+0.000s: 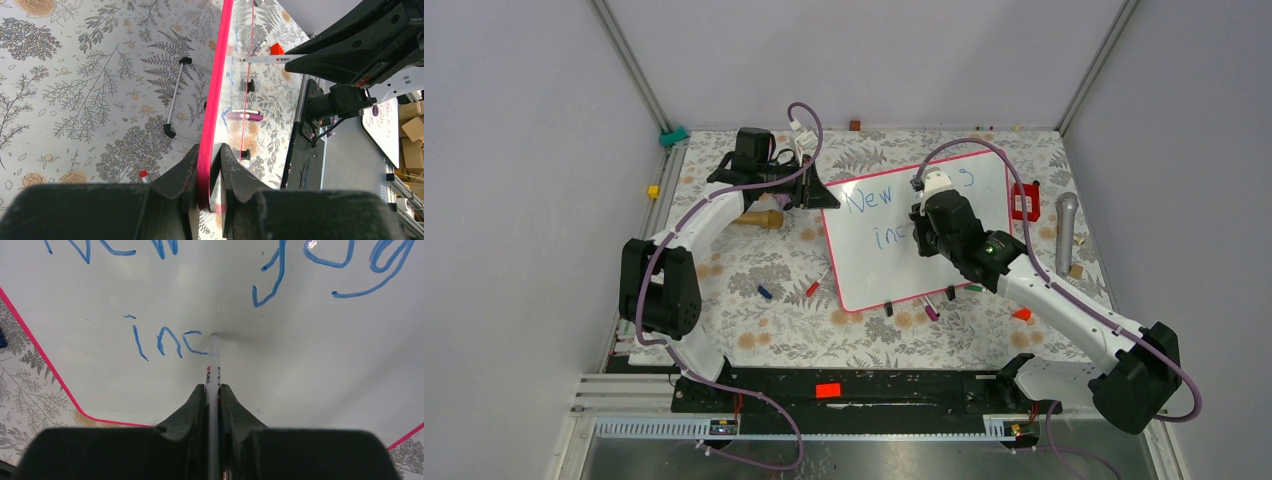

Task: Write a sentence on the whiteboard

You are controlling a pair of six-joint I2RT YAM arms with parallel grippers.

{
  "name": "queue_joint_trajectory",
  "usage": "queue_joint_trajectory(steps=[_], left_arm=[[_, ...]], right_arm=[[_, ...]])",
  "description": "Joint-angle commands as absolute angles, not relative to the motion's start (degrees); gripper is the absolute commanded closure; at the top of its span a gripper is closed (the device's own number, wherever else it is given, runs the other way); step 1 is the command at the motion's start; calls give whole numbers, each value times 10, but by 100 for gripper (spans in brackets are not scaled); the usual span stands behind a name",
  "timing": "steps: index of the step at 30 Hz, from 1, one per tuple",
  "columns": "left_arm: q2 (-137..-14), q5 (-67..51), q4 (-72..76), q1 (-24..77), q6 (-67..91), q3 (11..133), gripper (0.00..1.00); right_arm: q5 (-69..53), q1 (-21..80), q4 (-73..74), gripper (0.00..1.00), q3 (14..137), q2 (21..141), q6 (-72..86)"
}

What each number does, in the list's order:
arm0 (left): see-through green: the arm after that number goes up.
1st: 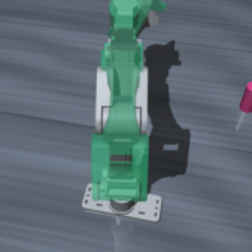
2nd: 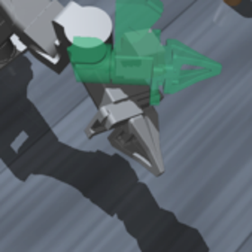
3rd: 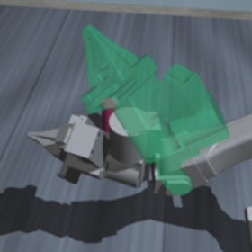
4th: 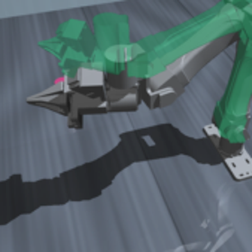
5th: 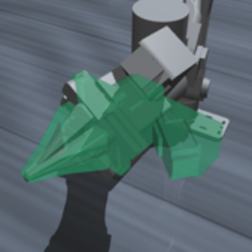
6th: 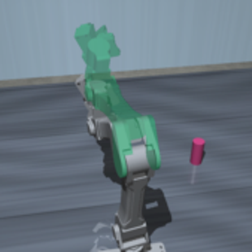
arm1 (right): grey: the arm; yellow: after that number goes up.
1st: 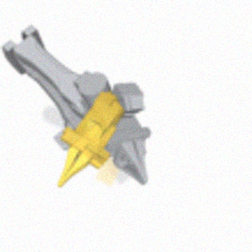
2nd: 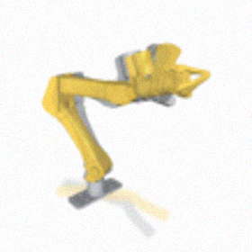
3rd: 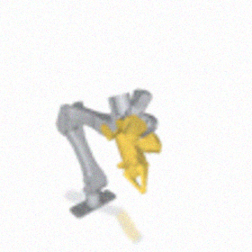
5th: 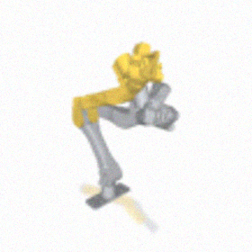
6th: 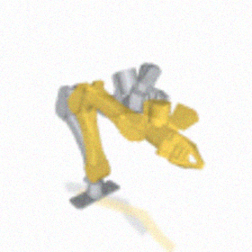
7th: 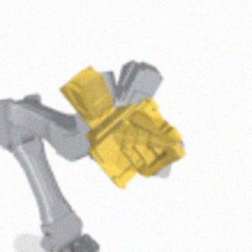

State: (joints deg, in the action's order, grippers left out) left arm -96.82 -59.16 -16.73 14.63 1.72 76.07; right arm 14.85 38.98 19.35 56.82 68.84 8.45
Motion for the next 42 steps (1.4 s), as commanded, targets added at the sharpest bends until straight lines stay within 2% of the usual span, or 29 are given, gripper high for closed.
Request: queue_joint_trajectory(steps=[1, 8, 17, 25, 37, 42], left_arm=[[-972, -512, -156, 164, -58, 769, 88], [-970, -512, -156, 164, -58, 769, 88], [-970, -512, -156, 164, -59, 769, 88], [-970, -511, -156, 164, -60, 768, 88], [-970, -509, -156, 164, -60, 769, 88], [-970, -510, -155, 164, -59, 769, 88]], right_arm=[[124, 386, 184, 100, 563, 680, 94], [151, 386, 199, 100, 538, 663, 94], [204, 383, 197, 100, 573, 687, 91], [181, 383, 182, 100, 600, 711, 91], [116, 383, 183, 100, 578, 701, 101], [124, 383, 193, 100, 571, 691, 101]])
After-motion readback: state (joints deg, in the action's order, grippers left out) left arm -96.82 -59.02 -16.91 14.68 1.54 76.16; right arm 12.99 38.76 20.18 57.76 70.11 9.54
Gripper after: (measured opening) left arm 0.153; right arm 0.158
